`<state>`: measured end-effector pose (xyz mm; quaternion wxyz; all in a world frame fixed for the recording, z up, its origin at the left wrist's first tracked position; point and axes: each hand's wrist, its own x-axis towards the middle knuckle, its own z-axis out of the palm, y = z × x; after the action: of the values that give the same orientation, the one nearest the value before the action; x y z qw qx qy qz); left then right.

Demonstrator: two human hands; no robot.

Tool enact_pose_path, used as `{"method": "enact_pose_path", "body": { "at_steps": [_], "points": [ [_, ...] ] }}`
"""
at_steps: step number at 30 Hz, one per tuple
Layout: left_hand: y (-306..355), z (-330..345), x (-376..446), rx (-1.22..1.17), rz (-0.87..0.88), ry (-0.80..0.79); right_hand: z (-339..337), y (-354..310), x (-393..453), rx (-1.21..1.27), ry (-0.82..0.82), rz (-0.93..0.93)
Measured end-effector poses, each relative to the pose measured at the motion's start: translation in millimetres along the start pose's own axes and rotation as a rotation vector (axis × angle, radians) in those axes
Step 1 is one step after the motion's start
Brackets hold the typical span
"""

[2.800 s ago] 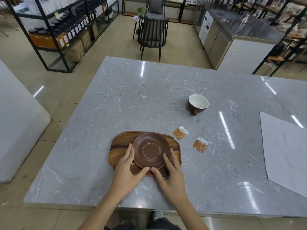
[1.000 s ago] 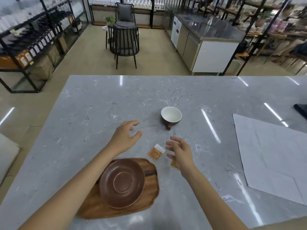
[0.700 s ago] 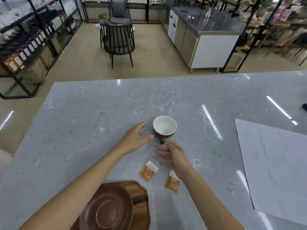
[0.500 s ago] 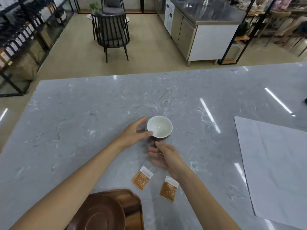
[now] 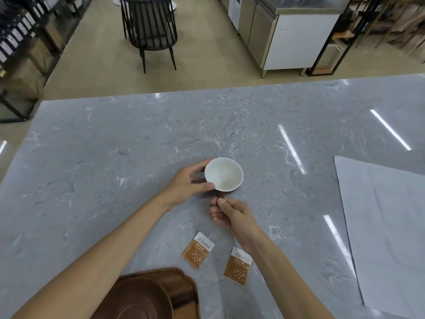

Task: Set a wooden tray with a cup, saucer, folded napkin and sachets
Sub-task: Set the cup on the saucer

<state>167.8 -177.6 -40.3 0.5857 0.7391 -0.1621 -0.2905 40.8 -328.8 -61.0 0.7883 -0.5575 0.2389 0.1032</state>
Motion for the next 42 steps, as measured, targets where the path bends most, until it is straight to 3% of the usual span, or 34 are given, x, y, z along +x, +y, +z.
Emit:
{"method": "enact_pose_path", "body": {
  "at_steps": [20, 42],
  "points": [
    [9, -2, -104, -0.056, 0.060, 0.141, 34, 8, -74, -0.102, -0.136, -0.093],
    [-49, -13, -301, -0.159, -0.004, 0.329, 115, 98, -194, -0.266, -0.311, -0.069]
  ]
}}
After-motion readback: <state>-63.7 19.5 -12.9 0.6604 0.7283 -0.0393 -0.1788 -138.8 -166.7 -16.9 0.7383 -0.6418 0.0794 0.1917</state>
